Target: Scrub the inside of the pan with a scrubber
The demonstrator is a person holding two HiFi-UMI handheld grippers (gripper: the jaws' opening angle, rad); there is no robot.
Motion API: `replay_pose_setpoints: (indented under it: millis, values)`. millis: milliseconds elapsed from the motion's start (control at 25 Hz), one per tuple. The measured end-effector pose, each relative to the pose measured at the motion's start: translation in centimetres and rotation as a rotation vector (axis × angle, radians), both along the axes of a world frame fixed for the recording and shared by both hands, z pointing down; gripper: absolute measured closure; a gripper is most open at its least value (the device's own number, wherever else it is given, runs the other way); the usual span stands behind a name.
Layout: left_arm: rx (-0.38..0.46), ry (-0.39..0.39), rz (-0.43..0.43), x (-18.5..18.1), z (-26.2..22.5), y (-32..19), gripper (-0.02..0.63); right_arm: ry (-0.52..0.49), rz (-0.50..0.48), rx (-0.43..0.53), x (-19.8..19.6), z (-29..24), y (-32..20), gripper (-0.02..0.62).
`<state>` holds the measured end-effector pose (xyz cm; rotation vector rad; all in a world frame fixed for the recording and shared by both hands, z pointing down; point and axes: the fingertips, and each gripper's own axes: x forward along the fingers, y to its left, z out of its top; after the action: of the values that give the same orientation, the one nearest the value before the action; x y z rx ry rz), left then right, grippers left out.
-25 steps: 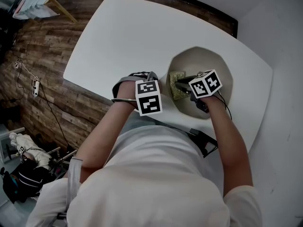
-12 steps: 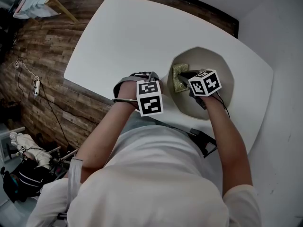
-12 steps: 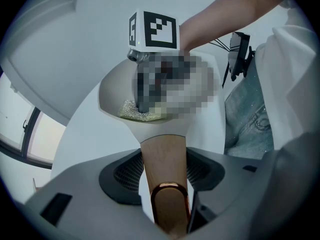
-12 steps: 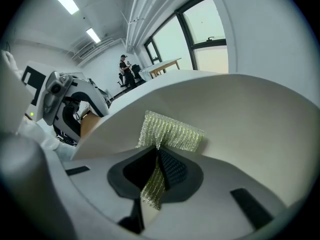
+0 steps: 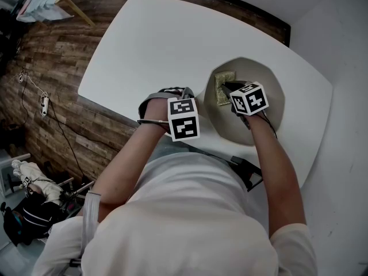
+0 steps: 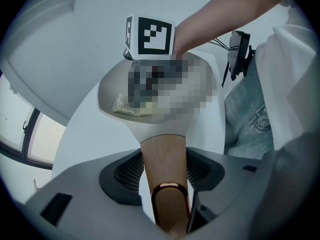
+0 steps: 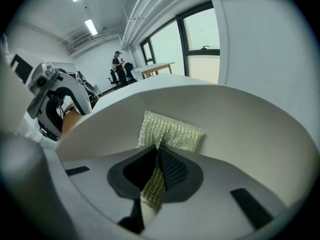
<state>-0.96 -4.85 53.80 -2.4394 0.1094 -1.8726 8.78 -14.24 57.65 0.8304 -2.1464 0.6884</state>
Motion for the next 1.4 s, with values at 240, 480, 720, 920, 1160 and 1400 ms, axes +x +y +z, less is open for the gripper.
replay_pose_setpoints:
  millis: [240, 480, 720, 920, 1160, 1400]
  values:
    - [0.001, 0.001, 0.002, -0.1, -0.2, 0.0, 0.362, 0.066, 0.022, 0.029, 1.0, 0.1, -0.9, 0.558]
    - [-0.001, 0.000, 0.003, 0.0, -0.2, 0.1, 0.363, 0.177, 0.010, 0.096, 2.2, 0.3, -1.5, 0.558]
    - [-0.004, 0.000, 0.003, 0.2, 0.1, 0.2, 0.364, 0.211, 0.054, 0.094, 3.7, 0.6, -2.1, 0.558]
    - [-0.005, -0.006, 0.009, 0.3, 0.3, 0.4, 0.364, 0.268, 0.055, 0.122, 4.7, 0.9, -2.3, 0.558]
    - [-0.011, 0.000, 0.006, 0.4, 0.2, 0.5, 0.364, 0.354, 0.023, 0.143, 5.4, 0.7, -2.6, 0.558]
    - [-0.016, 0.003, 0.000, 0.3, 0.3, 0.5, 0.364, 0.440, 0.016, 0.139, 6.7, 0.7, -2.6, 0.558]
